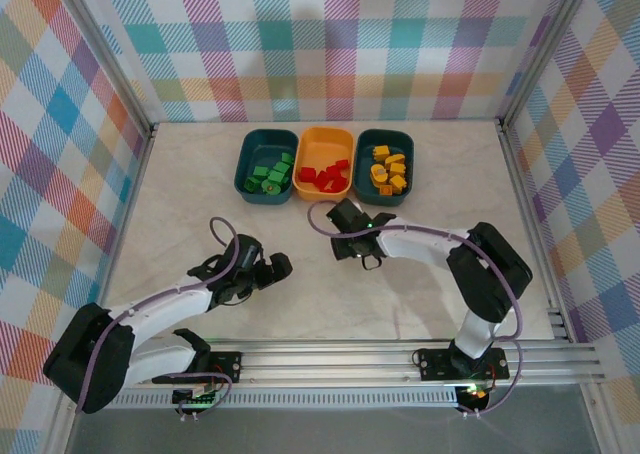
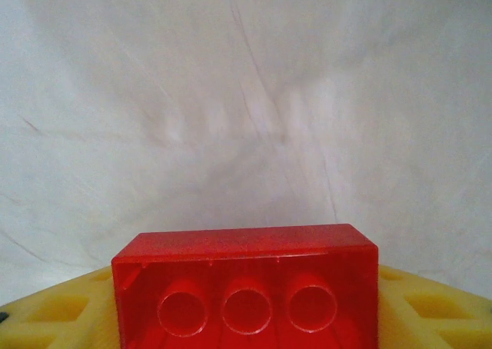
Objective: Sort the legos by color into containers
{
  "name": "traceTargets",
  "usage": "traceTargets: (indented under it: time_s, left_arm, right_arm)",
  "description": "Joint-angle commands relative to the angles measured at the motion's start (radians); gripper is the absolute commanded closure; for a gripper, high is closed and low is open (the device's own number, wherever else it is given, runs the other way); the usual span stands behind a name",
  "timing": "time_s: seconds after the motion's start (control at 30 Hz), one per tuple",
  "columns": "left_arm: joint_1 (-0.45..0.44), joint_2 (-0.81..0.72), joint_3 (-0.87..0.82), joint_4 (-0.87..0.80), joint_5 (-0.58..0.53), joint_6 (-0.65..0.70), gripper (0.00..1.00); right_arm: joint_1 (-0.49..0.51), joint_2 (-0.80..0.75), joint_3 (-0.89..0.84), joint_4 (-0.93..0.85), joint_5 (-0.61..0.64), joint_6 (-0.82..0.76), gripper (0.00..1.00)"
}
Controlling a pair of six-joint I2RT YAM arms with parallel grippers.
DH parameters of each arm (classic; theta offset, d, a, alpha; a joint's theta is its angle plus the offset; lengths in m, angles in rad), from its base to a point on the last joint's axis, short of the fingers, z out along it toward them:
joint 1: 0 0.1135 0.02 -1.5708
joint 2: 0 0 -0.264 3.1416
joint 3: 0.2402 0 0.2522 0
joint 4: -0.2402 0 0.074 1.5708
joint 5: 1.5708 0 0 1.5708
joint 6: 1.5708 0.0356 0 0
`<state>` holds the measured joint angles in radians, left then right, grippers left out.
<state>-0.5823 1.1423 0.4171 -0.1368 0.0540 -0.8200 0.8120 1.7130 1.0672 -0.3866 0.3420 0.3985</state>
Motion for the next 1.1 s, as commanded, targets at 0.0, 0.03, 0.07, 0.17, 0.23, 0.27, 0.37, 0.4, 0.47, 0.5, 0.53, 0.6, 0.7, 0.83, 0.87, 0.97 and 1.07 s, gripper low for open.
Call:
traceTargets:
  time_s: [0.0, 0.03, 0.07, 0.17, 0.23, 0.27, 0.37, 0.4, 0.47, 0.5, 0.53, 0.6, 0.7, 0.83, 0.87, 0.97, 1.07]
  left_arm:
    - [-0.022, 0.054, 0.006, 0.077, 0.034, -0.008, 0.00]
    - [-0.022, 0.058, 0.007, 0.077, 0.033, -0.008, 0.00]
    - [-0.022, 0.063, 0.009, 0.078, 0.033, -0.008, 0.00]
    - [-0.024, 0.066, 0.016, 0.069, 0.032, -0.012, 0.00]
    - [-0.024, 0.054, 0.025, 0.059, 0.039, -0.007, 0.00]
    - [-0.025, 0.039, 0.025, 0.061, 0.045, -0.002, 0.00]
    - [-0.027, -0.058, -0.008, 0.086, 0.038, 0.000, 0.00]
    - [-0.027, -0.093, -0.026, 0.087, 0.022, -0.001, 0.00]
    - [-0.028, -0.171, -0.057, 0.077, -0.015, -0.006, 0.00]
    - [-0.027, -0.208, -0.071, 0.066, -0.031, -0.010, 0.00]
    - [-0.026, -0.237, -0.082, 0.055, -0.042, -0.012, 0.00]
    - [-0.027, -0.305, -0.105, 0.023, -0.061, -0.017, 0.00]
    - [-0.027, -0.387, -0.145, -0.010, -0.086, -0.033, 0.00]
    - [-0.027, -0.474, -0.172, -0.049, -0.096, -0.053, 0.00]
    - [-0.027, -0.495, -0.169, -0.064, -0.097, -0.051, 0.00]
    - [-0.027, -0.546, -0.163, -0.095, -0.100, -0.050, 0.00]
    - [-0.027, -0.591, -0.149, -0.120, -0.108, -0.046, 0.00]
  right_arm:
    - [-0.011, -0.025, 0.143, 0.045, 0.049, -0.087, 0.46]
    - [-0.024, -0.006, 0.177, 0.052, 0.046, -0.099, 0.46]
    - [-0.043, 0.021, 0.218, 0.066, 0.039, -0.107, 0.47]
    - [-0.107, 0.122, 0.344, 0.098, -0.042, -0.080, 0.48]
    - [-0.132, 0.202, 0.441, 0.098, -0.060, -0.081, 0.48]
    - [-0.146, 0.249, 0.501, 0.084, -0.073, -0.084, 0.47]
    - [-0.192, 0.385, 0.668, 0.020, -0.118, -0.085, 0.47]
    - [-0.206, 0.424, 0.721, -0.006, -0.126, -0.087, 0.47]
    - [-0.225, 0.481, 0.784, -0.037, -0.140, -0.095, 0.47]
    - [-0.234, 0.501, 0.803, -0.043, -0.148, -0.101, 0.47]
    - [-0.240, 0.513, 0.816, -0.048, -0.152, -0.105, 0.47]
    - [-0.253, 0.540, 0.852, -0.068, -0.170, -0.105, 0.46]
    - [-0.260, 0.553, 0.891, -0.096, -0.184, -0.113, 0.43]
    - [-0.260, 0.549, 0.911, -0.125, -0.186, -0.117, 0.29]
    - [-0.259, 0.540, 0.909, -0.127, -0.183, -0.114, 0.24]
    - [-0.258, 0.480, 0.872, -0.120, -0.178, -0.106, 0.17]
    - [-0.255, 0.372, 0.781, -0.068, -0.189, -0.101, 0.13]
